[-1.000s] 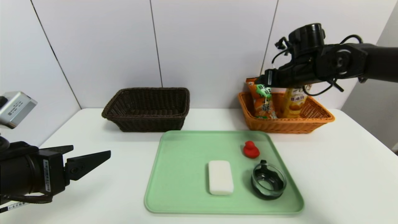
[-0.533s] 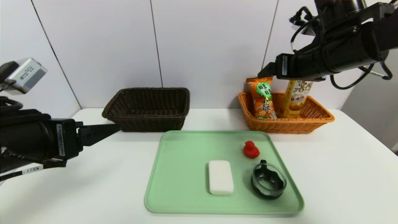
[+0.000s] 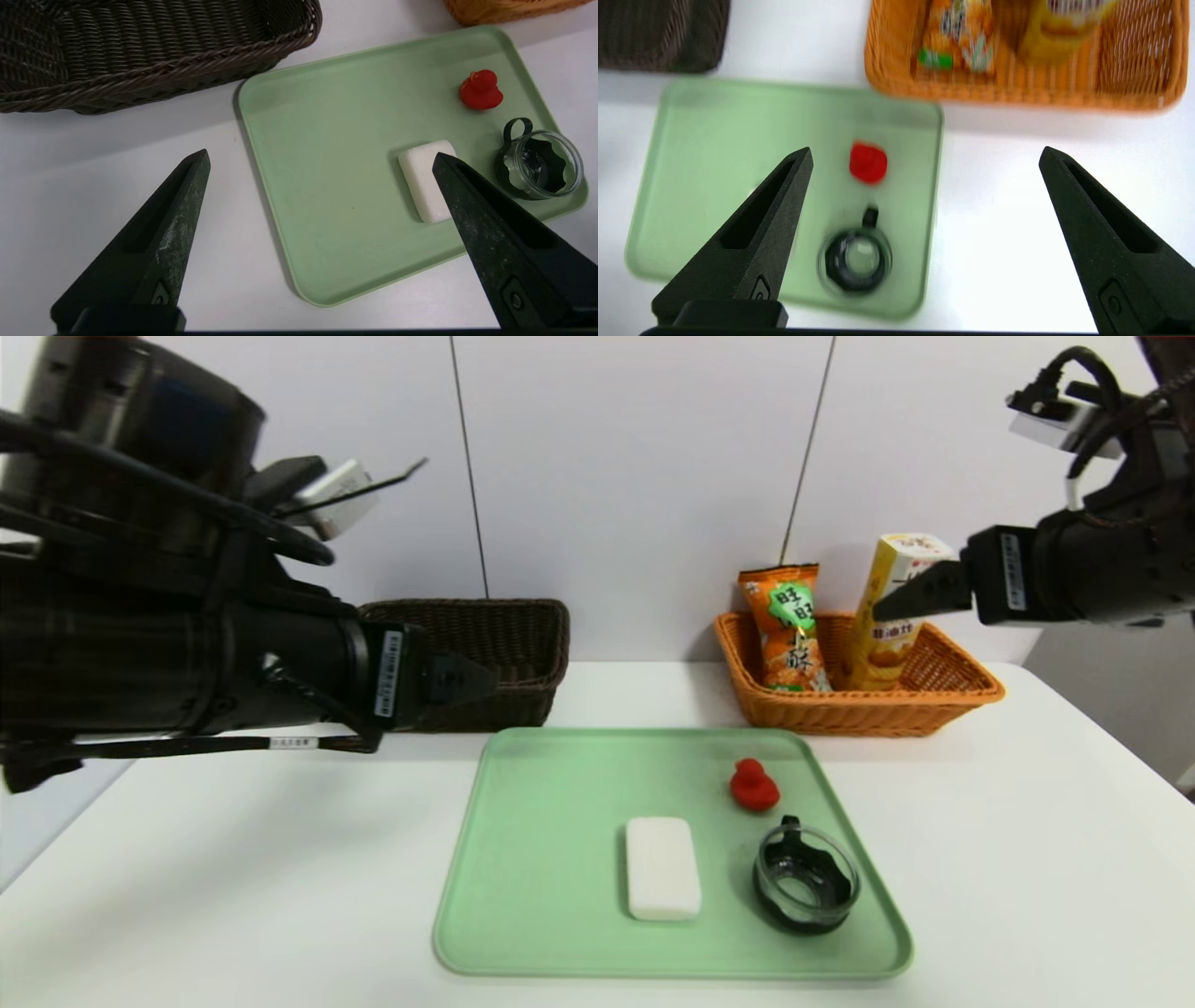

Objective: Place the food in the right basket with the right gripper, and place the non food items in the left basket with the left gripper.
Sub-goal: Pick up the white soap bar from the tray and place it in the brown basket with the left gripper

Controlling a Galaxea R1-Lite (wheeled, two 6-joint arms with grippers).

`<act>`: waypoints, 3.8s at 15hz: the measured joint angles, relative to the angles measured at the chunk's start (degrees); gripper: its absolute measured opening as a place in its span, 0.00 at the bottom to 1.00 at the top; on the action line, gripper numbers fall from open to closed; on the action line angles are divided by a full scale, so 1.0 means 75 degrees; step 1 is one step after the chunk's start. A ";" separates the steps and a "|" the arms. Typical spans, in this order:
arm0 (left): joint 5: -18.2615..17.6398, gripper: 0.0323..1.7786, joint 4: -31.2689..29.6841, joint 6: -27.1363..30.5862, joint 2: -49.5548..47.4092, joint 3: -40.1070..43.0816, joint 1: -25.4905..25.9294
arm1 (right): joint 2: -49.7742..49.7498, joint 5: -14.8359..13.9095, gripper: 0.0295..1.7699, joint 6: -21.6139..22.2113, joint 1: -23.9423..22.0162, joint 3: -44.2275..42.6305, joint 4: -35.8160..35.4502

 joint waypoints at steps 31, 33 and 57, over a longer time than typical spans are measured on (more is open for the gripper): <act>0.0722 0.95 0.3524 -0.3226 0.5710 -0.5047 -0.2396 | -0.1827 0.0736 0.96 0.1165 -0.1027 0.2154 0.1320; 0.0681 0.95 0.3503 -0.3425 0.5791 -0.5047 -0.2402 | -0.1824 0.0740 0.96 0.1169 -0.1052 0.2154 0.1317; 0.0705 0.95 0.3620 -0.3771 0.6141 -0.5058 -0.2448 | -0.1710 0.0743 0.97 0.1149 -0.1104 0.2162 0.1297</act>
